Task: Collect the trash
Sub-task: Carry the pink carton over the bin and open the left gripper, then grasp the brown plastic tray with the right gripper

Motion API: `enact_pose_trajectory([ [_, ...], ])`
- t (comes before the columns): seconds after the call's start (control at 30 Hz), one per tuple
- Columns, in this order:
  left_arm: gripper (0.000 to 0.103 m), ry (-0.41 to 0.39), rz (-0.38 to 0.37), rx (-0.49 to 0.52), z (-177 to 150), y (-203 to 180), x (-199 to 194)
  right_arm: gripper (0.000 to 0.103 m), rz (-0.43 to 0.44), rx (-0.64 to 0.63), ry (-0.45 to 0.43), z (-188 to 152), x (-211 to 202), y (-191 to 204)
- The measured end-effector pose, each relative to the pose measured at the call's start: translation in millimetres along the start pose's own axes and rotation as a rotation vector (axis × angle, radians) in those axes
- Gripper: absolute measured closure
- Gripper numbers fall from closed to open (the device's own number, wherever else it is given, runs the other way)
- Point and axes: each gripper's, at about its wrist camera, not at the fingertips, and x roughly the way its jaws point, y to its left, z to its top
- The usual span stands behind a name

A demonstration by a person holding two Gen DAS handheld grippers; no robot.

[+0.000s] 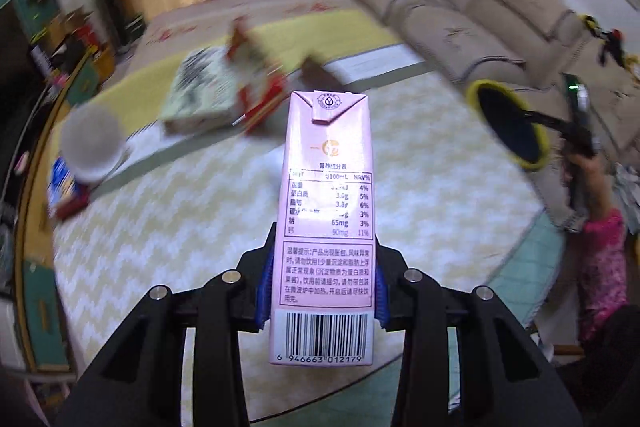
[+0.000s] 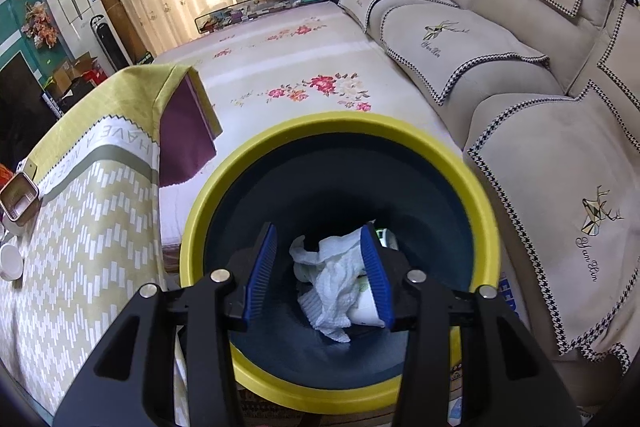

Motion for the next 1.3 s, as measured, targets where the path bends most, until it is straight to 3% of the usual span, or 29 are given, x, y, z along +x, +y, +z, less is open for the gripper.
enact_pose_trajectory([
  [0.13, 0.065, -0.035, -0.112, 0.09, 30, -51, 1, 0.061, -0.013, 0.009, -0.021, 0, -12, -11],
  [0.27, 0.065, -0.049, -0.191, 0.172, 67, -99, 27, 0.061, -0.026, 0.024, -0.043, -1, -25, -26],
  [0.47, 0.065, 0.021, -0.306, 0.243, 122, -173, 87, 0.061, -0.055, 0.047, -0.063, -6, -40, -55],
  [0.77, 0.065, 0.098, -0.324, 0.336, 178, -272, 184, 0.061, -0.096, 0.074, -0.074, -15, -55, -95],
  [1.0, 0.064, 0.158, -0.318, 0.349, 190, -326, 244, 0.061, -0.123, 0.093, -0.065, -21, -60, -112],
  [1.03, 0.059, 0.155, -0.31, 0.343, 192, -330, 248, 0.061, -0.126, 0.094, -0.064, -22, -60, -113],
  [1.07, 0.041, 0.15, -0.3, 0.336, 192, -330, 250, 0.061, -0.127, 0.093, -0.062, -22, -61, -114],
  [1.13, 0.023, 0.127, -0.293, 0.312, 192, -325, 244, 0.061, -0.126, 0.089, -0.064, -23, -63, -110],
  [1.3, 0.016, 0.045, -0.323, 0.263, 173, -281, 192, 0.059, -0.108, 0.075, -0.064, -25, -61, -98],
])
